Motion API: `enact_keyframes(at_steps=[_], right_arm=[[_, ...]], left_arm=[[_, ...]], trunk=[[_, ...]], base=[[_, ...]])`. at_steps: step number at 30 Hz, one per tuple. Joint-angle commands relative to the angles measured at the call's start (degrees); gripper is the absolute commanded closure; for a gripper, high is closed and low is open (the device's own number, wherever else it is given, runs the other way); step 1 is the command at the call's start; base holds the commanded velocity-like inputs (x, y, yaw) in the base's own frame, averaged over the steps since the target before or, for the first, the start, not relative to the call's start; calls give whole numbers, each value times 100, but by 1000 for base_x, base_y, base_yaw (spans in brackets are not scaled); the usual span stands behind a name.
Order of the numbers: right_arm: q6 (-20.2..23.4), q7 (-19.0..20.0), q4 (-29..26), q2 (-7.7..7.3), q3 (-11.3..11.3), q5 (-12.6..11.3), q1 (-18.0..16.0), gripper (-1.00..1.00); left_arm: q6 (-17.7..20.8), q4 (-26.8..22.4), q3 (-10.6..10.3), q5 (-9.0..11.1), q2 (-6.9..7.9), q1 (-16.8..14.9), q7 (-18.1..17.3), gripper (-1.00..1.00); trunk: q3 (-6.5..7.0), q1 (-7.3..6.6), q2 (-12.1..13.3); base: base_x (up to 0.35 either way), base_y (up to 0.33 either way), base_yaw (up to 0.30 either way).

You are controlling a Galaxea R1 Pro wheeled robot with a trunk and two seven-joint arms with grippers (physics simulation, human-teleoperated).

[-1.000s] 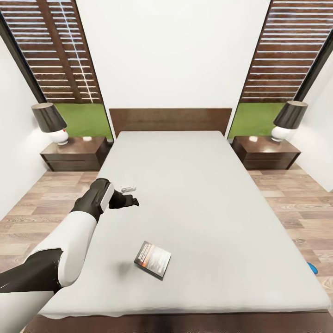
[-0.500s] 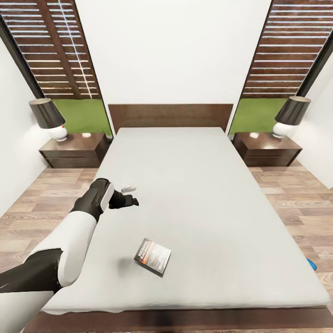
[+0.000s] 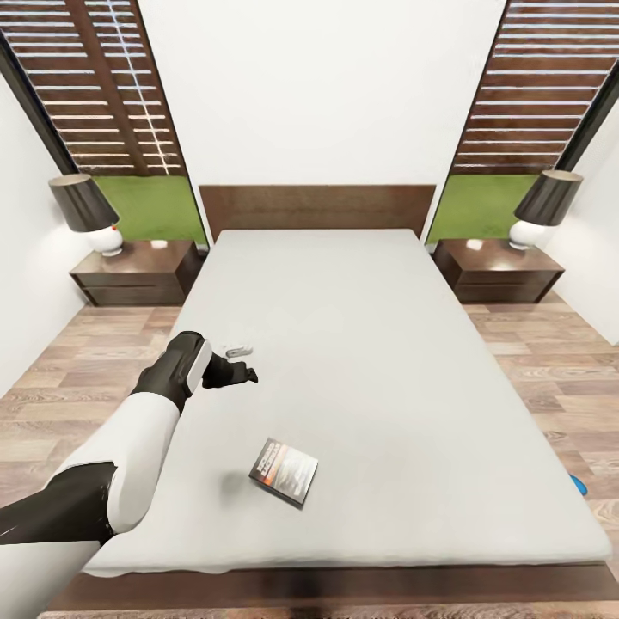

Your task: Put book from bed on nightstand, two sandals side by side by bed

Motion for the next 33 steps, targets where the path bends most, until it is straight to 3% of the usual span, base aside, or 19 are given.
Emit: enact_keyframes(at_steps=[1, 22, 33], right_arm=[[8, -32, 18, -4, -36, 61, -8, -100], [8, -32, 18, -12, -36, 61, -9, -100], [8, -32, 18, -20, -36, 61, -6, -100]], left_arm=[[25, -4, 40, -25, -7, -4, -22, -100], [25, -30, -3, -30, -13, -13, -15, -100], [25, -110, -329, -25, -13, -13, -14, -100]], trunk=[[-17, 1, -7], [-214, 1, -7], [-318, 1, -7]], base=[[0, 0, 0], [0, 0, 0], [0, 0, 0]])
